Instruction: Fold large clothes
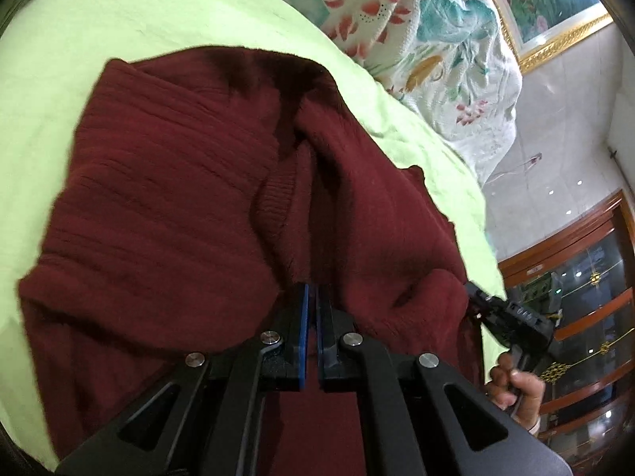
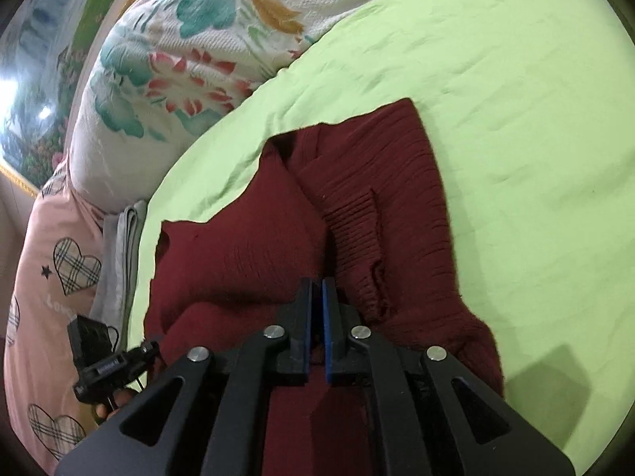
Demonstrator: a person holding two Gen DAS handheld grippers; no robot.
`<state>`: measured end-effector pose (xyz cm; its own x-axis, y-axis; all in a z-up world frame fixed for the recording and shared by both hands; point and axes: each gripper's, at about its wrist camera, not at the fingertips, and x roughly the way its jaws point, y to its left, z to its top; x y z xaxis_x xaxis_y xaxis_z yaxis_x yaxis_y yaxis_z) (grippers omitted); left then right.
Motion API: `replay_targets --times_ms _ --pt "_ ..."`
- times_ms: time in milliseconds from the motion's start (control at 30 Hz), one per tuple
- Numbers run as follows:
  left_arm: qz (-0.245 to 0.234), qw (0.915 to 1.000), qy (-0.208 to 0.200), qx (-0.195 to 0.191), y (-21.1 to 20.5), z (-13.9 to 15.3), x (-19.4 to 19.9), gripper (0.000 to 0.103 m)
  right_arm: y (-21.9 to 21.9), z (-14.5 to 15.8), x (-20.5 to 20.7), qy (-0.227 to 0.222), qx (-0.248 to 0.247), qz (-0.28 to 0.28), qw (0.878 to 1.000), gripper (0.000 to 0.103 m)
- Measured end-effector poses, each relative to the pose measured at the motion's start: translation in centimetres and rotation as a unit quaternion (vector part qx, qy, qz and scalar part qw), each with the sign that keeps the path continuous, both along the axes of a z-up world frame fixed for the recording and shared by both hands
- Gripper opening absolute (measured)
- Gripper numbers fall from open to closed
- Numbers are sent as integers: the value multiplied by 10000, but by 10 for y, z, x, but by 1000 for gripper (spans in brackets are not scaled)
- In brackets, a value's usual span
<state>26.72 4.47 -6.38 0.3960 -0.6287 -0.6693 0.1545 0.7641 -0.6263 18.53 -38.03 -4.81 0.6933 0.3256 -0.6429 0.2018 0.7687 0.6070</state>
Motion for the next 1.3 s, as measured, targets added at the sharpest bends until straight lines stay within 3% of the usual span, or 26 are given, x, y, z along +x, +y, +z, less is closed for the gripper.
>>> replay_targets --times_ms 67,133,233,300,400,467,533,633,700,800,1000,1100,1200,1300 --pt "27 9998 -197 75 1 16 -5 0 -1 16 -8 -195 -183 -141 9995 7" --pt "-49 9988 -477 -97 -2 37 -12 0 5 34 -15 -501 -287 -107 9983 7" --pt "-350 9964 -701 -333 -22 52 -14 1 28 45 -12 -757 -177 407 9961 8" --pt "-563 9957 -680 -277 -41 50 -11 4 52 37 -2 -634 -103 812 9946 8" --pt "-768 9961 -408 136 -64 30 -3 7 82 14 15 -250 -112 1241 9919 8" --pt "-717 9963 -214 431 -64 16 2 6 98 -9 24 103 -11 1514 9884 9" --pt "-553 9959 -63 709 -55 2 6 3 111 -30 27 379 30 1755 9837 17" --pt "-400 9983 99 417 -33 -4 3 0 123 -41 21 397 -30 1931 9804 17" --pt "-261 9978 -49 603 -26 6 -6 1 119 -34 12 281 14 1870 9820 22" --pt "-158 9965 -224 792 -15 18 -24 6 108 -17 -10 14 -73 1674 9859 39" --pt "125 9952 -453 863 8 34 -82 19 73 0 -69 -269 -181 1094 9935 40" --pt "317 9928 -439 1070 23 33 -113 34 58 -1 -100 -273 -347 758 9961 41" --pt "488 9900 -443 1245 41 29 -145 47 40 -1 -131 -318 -485 406 9975 51" --pt "675 9891 -376 1251 66 23 -169 50 24 -2 -159 -348 -610 18 9975 58"
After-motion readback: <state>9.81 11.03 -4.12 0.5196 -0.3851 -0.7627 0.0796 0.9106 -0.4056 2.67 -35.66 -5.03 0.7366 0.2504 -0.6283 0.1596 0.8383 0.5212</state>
